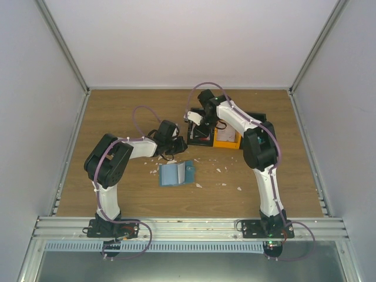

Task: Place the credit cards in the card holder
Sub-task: Pick up the credit card from the storage box.

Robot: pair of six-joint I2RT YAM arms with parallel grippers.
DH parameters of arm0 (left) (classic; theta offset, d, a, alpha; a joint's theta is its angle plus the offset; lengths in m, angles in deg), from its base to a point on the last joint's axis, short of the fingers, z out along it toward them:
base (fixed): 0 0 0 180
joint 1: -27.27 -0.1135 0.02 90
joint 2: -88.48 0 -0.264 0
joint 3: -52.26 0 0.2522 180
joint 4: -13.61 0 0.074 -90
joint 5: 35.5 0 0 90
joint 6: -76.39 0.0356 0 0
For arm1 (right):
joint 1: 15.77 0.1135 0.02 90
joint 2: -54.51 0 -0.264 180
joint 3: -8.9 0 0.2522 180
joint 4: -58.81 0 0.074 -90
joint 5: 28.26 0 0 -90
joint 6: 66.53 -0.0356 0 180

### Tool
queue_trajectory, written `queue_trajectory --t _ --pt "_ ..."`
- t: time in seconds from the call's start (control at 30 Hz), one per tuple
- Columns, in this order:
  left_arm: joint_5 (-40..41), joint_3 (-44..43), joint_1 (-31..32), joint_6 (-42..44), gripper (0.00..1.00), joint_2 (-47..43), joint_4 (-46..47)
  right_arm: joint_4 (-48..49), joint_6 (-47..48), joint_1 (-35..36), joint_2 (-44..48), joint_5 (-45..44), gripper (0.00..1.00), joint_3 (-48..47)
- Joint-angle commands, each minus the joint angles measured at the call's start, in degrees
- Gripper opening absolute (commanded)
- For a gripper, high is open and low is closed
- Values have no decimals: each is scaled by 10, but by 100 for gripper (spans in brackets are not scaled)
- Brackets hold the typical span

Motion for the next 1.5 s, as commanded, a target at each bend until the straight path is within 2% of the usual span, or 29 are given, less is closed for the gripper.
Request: queue_trajectory --t 0.0,0.2,0.5,0.67,1.0,1.1,1.27,1.37,1.47 --pt "16 -5 -4 4 15 -5 12 -7 -7 2 5 -6 21 14" --pt "15 -3 -5 5 15 -10 9 0 -13 2 -11 -21 21 18" --pt "15 -1 -8 7 15 -13 8 28 -8 2 12 -33 6 18" --pt "27 15 -8 1 15 -31 20 32 7 3 62 -6 1 44" --pt "59 59 -8 -19 16 -89 45 127 -54 2 165 -54 1 109" --pt "91 96 -8 -31 18 -146 62 182 -136 2 196 -96 0 123" --pt "93 151 -8 -36 24 -246 82 316 -357 3 282 -101 0 223" --pt "78 181 -8 -26 33 -315 83 350 -479 3 329 -64 1 275" --pt "46 194 -8 -6 48 -377 72 373 -588 3 368 -11 0 320"
